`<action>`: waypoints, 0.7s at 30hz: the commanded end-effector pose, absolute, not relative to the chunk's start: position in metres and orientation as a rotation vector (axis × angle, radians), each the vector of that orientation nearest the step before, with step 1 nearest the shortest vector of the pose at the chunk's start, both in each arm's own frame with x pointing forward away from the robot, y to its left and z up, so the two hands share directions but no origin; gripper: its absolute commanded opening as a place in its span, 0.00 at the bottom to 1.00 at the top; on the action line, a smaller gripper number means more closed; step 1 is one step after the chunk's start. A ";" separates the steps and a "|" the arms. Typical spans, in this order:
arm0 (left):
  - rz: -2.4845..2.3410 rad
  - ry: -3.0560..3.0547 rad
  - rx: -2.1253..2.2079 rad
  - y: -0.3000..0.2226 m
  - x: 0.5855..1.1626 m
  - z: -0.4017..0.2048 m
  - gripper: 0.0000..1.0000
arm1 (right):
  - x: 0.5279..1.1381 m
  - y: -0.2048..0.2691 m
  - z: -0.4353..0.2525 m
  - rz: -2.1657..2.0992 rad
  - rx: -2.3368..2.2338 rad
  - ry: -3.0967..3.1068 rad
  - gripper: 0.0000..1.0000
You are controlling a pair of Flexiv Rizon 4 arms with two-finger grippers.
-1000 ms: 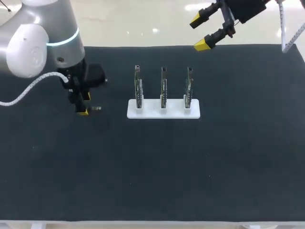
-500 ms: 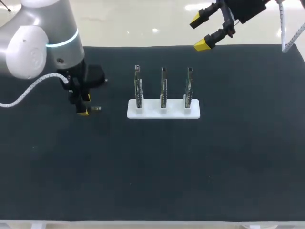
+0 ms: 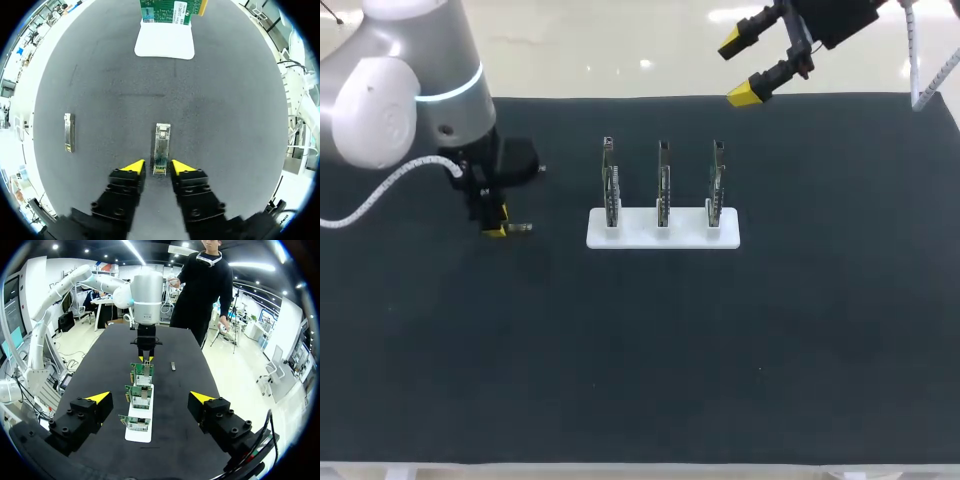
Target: Pick up the optical module with the left hand, and insert it into the network port with the right hand.
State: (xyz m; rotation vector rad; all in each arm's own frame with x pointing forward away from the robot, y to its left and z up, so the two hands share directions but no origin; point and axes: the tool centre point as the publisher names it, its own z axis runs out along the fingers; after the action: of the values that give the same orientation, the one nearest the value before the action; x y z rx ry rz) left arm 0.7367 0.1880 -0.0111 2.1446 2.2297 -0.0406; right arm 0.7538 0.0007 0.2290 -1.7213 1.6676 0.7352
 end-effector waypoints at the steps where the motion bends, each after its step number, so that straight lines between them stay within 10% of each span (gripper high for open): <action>1: -0.043 2.228 2.146 0.189 0.737 -0.013 0.40 | 0.754 0.001 0.229 0.737 -1.722 1.666 1.00; 18: -0.035 2.248 2.132 0.183 0.739 -0.022 0.48 | 0.754 0.001 0.229 0.737 -1.722 1.666 1.00; 21: -0.033 2.251 2.127 0.183 0.739 -0.022 0.31 | 0.754 0.001 0.229 0.737 -1.722 1.666 1.00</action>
State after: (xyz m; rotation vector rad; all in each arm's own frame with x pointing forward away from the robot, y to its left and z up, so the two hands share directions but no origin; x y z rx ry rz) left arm 0.7380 0.1843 -0.0176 2.1265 2.2491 -0.0371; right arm 0.7538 0.0007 0.2290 -1.7213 1.6676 0.7352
